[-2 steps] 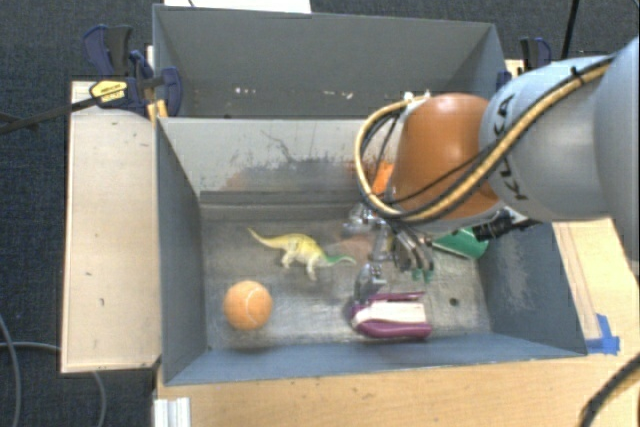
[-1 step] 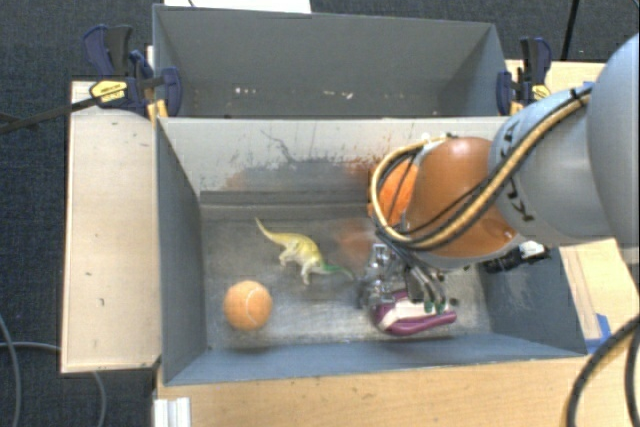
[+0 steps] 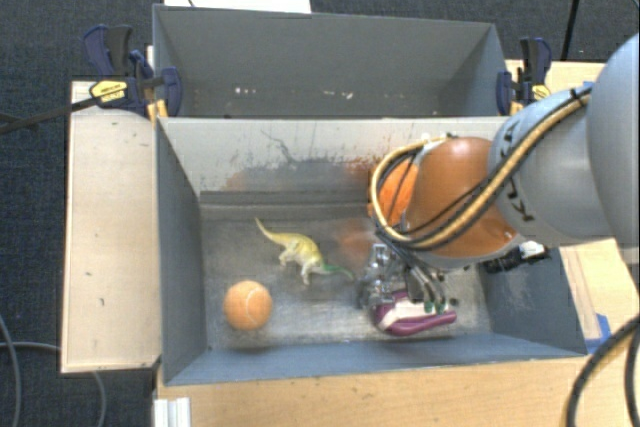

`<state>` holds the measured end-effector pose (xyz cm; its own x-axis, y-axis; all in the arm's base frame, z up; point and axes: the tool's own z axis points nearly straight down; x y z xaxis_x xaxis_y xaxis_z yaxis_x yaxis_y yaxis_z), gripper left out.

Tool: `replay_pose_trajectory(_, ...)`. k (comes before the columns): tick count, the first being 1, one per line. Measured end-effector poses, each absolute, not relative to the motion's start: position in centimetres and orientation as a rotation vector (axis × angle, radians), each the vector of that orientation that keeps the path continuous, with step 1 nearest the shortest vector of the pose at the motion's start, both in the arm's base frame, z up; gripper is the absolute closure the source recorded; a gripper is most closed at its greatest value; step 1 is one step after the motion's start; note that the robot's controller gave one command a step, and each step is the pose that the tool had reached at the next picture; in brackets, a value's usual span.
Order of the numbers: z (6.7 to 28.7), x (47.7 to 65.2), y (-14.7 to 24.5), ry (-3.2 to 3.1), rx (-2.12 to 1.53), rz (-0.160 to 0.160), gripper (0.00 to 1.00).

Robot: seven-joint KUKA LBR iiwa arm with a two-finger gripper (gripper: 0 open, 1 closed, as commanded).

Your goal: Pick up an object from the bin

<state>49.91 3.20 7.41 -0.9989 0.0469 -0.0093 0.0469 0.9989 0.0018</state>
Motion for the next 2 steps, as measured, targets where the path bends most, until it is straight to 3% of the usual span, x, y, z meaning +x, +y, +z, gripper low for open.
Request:
replay_pose_trajectory(1,11.5,49.6,4.3,3.147,0.075,0.0,1.0)
replay_pose_trajectory(2,22.9,52.1,4.9,3.14,0.087,0.001,0.0)
